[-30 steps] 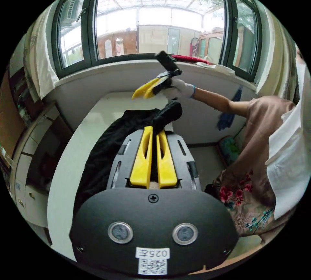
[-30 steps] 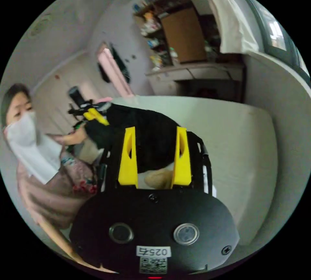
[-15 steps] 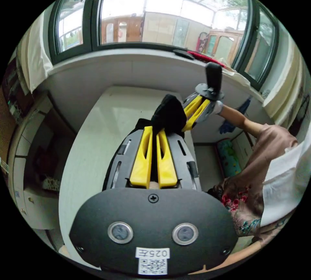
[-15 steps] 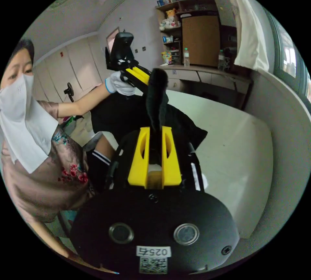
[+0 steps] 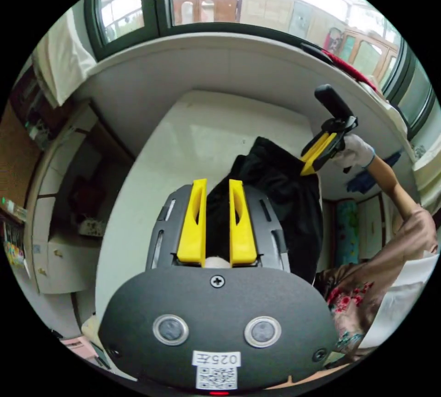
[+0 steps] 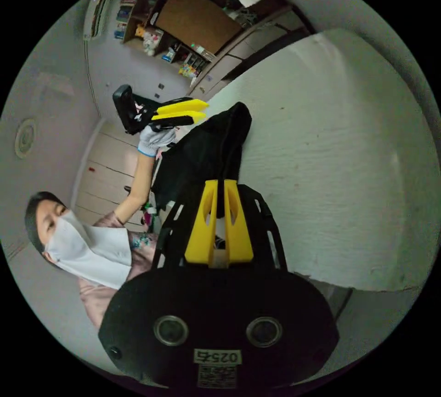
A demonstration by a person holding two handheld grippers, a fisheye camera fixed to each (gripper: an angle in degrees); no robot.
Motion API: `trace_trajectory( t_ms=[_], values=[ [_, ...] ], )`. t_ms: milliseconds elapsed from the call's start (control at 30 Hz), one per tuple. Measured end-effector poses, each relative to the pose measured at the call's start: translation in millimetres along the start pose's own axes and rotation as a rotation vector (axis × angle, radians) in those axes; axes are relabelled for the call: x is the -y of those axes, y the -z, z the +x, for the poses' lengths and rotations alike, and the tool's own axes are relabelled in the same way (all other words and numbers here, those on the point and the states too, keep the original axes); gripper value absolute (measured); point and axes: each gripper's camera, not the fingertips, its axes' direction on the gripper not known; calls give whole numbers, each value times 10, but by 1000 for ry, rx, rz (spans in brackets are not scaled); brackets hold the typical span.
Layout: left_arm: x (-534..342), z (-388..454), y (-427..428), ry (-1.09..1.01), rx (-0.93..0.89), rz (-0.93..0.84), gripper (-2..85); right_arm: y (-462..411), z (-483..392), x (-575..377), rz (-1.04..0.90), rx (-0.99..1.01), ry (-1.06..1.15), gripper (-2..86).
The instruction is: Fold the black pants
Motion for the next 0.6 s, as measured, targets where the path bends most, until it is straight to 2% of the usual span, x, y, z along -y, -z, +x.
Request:
trace_trajectory(
  t_ms=[167, 267, 400, 533, 600],
  values=[
    [-590, -136, 261, -62, -119, -7, 38, -52, -122, -64, 53, -113, 140, 64],
    [-917, -178, 134, -52, -30, -81, 39, 49, -148, -47, 103, -105, 158, 123],
    [-1167, -279, -30, -14, -55, -76, 39, 136, -286, 143, 206, -260, 186, 142],
    [-1257, -265, -58, -18, -81, -38, 28, -95, -347, 447, 166, -333, 252, 168],
    [-1291, -222, -109, -13, -81, -50, 19, -337, -303, 627, 86, -364, 259, 173]
  ],
)
